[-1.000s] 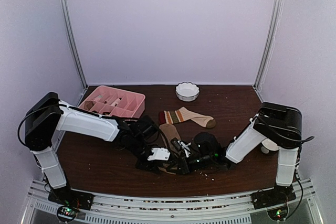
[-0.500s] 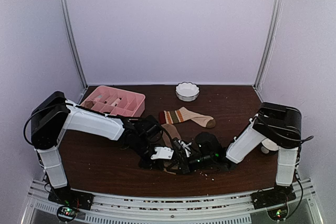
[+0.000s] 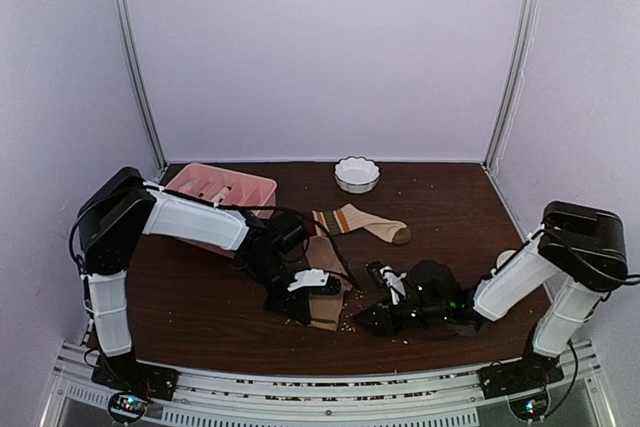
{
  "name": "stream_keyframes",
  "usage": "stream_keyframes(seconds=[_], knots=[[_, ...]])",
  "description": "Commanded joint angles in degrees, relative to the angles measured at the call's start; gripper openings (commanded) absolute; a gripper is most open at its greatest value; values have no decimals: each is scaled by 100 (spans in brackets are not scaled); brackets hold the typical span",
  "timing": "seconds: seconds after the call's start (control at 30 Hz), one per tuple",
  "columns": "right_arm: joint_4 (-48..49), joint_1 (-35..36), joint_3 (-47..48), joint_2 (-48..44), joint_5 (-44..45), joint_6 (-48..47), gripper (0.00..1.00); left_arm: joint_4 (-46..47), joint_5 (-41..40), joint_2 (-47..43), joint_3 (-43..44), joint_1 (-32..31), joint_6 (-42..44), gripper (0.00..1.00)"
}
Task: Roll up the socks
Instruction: Roll the sock at the center of the board.
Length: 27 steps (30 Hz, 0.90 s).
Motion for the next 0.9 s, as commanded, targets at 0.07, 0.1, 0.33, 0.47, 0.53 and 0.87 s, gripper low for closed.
stream_keyframes(seconds=[0.07, 0.1, 0.33, 0.47, 0.53, 0.87], knots=[[-723, 364, -587, -1174, 2053, -1035, 60, -1307, 473, 337, 294, 69, -46, 0], [-799, 386, -638, -1365, 2298, -1115, 95, -1368, 497, 348, 334, 69, -51, 0], [-2069, 278, -505, -2392, 4752, -372, 100, -1686, 467, 685, 758, 82, -105, 0], [-985, 434, -922, -2535, 3802, -1481, 100, -1978, 733, 1002, 1068, 200, -139, 0], [-412, 1080, -1080, -2371, 3995, -2410, 100, -2188, 868, 1206, 1260, 268, -161, 0], [-601, 2377, 381, -485, 3311, -4485, 79, -2789, 1280, 1779, 1819, 481, -259, 0]])
